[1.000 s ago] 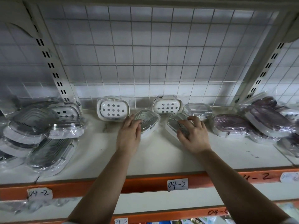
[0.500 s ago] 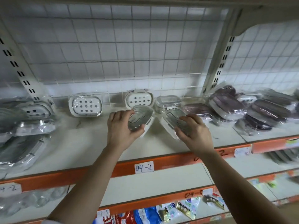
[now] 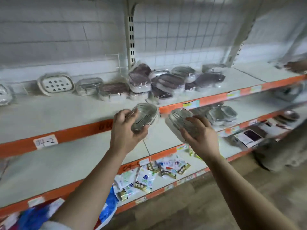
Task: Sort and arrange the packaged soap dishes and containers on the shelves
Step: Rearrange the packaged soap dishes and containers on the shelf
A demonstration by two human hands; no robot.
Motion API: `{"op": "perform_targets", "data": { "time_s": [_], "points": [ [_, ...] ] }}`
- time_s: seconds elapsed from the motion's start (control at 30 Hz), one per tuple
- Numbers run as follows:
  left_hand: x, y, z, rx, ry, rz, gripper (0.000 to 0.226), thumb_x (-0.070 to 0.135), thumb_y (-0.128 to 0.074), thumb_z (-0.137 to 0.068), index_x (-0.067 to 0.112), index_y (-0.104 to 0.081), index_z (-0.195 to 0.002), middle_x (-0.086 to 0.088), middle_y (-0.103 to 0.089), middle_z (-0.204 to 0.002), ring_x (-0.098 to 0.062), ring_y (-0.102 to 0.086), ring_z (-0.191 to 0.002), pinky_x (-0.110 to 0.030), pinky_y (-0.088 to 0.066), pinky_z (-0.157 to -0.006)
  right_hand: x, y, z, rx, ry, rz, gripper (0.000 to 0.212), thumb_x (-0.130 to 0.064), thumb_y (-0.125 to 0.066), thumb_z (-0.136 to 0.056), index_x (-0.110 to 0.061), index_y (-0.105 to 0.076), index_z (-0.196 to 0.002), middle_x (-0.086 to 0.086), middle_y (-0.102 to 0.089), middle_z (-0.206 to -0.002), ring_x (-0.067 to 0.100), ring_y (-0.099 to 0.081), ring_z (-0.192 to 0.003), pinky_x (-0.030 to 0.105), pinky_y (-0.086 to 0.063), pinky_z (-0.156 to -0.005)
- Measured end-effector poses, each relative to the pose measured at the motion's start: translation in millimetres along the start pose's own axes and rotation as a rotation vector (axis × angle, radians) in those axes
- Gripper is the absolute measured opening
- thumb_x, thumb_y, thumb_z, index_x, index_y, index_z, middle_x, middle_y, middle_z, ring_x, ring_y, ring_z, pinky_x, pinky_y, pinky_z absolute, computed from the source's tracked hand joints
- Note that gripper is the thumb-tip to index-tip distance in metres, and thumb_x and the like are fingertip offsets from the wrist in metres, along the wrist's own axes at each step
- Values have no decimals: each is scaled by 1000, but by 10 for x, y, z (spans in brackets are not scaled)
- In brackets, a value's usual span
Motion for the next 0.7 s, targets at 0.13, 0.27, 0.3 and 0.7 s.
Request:
{"op": "perform_targets", "data": {
  "time_s": [0.13,0.27,0.3,0.7],
  "points": [
    [537,-505,211,-68,-27,24,63,48,-57,-78,3,-66,-122,-22,-56,-120,-39,-54,-112,-41,-46,-96,652,375,206,-29,-77,35,37,-30,-75,-82,-14,-68,-114,6,-59,-120,32,-63,-102,38,-53,-80],
    [859,-1028,292,-135,-56,23,64,50,-56,-82,2,-65,-123,-22,-50,-135,-37,-47,-123,-41,-41,-103,1262,546,299,-19,-160,60,37,-29,-74,-83,-13,-67,-116,7,-59,-120,31,-61,-103,37,-50,-83],
    [901,-1143,304,-146,-66,19,64,51,-56,-83,2,-64,-124,-21,-49,-138,-37,-47,-123,-41,-40,-103,1392,557,314,-14,-179,56,38,-28,-75,-83,-12,-66,-116,7,-59,-120,31,-61,-104,37,-50,-84],
    [1001,-2759,144,-307,21,-74,71,53,-47,-89,-2,-55,-133,-15,-54,-136,-34,-49,-110,-43,-46,-94,2943,239,-30,-93,-318,43,36,-36,-74,-83,-17,-61,-111,0,-56,-118,23,-57,-103,27,-42,-75]
  ]
}}
Point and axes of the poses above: each hand's wrist, its own z-axis away from the middle knuckle, its own y-axis out of the back of the hand, x = y × z, the point moved 4 cm from there along -z, towards the middle knuckle
